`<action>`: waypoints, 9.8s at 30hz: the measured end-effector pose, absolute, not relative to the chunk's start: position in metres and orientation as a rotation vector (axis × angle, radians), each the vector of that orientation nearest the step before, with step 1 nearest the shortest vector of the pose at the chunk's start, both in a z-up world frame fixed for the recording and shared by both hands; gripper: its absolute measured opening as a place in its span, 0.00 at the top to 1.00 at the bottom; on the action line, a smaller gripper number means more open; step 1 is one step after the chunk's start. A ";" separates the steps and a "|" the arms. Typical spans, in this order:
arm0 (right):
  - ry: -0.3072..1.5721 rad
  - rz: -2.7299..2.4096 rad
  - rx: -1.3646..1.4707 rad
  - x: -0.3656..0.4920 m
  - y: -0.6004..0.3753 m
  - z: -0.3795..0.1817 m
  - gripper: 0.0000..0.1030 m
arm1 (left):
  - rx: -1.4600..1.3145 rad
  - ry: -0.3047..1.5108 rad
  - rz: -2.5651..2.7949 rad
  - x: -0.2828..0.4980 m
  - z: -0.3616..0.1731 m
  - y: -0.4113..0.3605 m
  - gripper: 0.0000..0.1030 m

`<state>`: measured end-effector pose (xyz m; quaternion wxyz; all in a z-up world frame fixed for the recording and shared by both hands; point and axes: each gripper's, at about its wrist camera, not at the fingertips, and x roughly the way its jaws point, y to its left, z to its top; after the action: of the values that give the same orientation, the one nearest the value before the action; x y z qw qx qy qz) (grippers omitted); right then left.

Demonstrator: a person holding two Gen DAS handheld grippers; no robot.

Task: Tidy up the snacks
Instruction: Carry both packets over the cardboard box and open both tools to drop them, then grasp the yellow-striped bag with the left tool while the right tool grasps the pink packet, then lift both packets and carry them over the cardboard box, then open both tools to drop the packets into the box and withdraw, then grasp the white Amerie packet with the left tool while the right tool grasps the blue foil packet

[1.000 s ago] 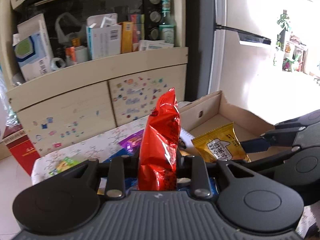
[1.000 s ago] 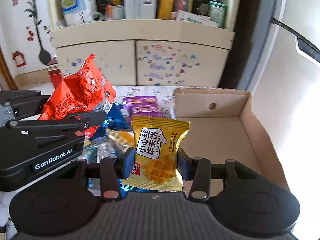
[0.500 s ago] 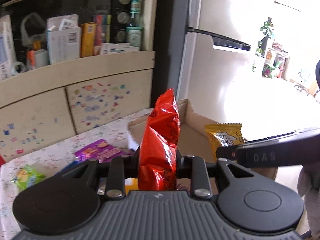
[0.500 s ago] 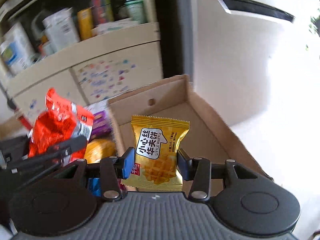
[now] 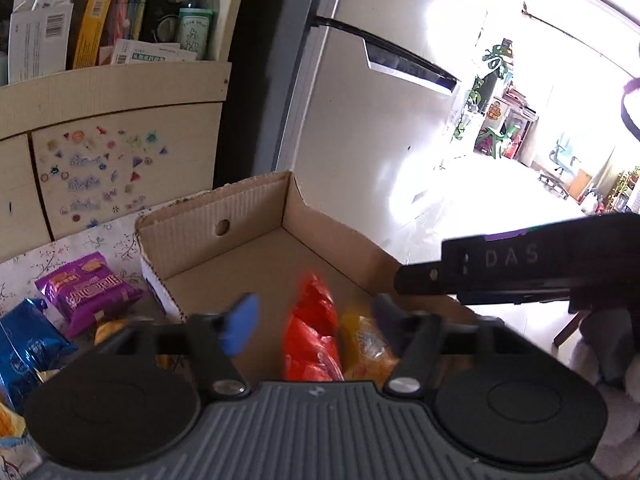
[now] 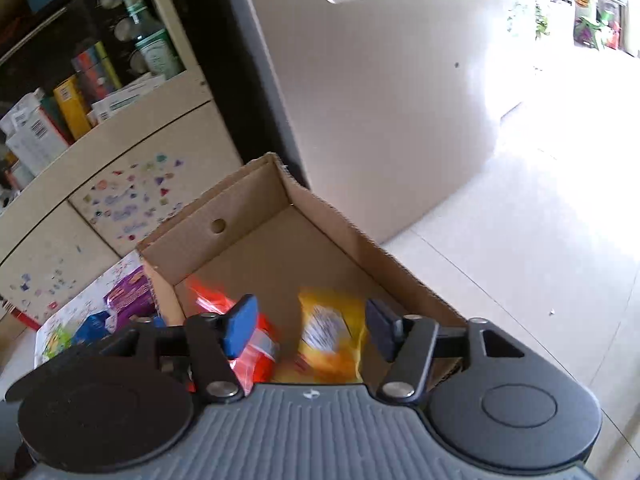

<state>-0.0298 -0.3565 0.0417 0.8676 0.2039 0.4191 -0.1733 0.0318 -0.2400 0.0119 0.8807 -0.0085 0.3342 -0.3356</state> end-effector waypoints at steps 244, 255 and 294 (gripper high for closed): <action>0.927 0.039 0.219 -0.016 -0.235 0.040 0.16 | -0.009 0.757 -0.245 0.009 0.032 -0.041 0.04; 1.100 0.165 0.295 -0.018 -0.198 0.011 0.15 | -0.078 0.903 -0.159 0.009 -0.003 -0.007 0.04; 1.304 0.117 0.296 -0.004 -0.150 -0.047 0.22 | -0.085 1.077 -0.063 0.015 -0.074 -0.004 0.07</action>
<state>-0.0041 -0.1501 -0.0474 0.7830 0.1369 0.6043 0.0540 0.0153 -0.0041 -0.0738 0.8571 -0.0405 0.5126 -0.0298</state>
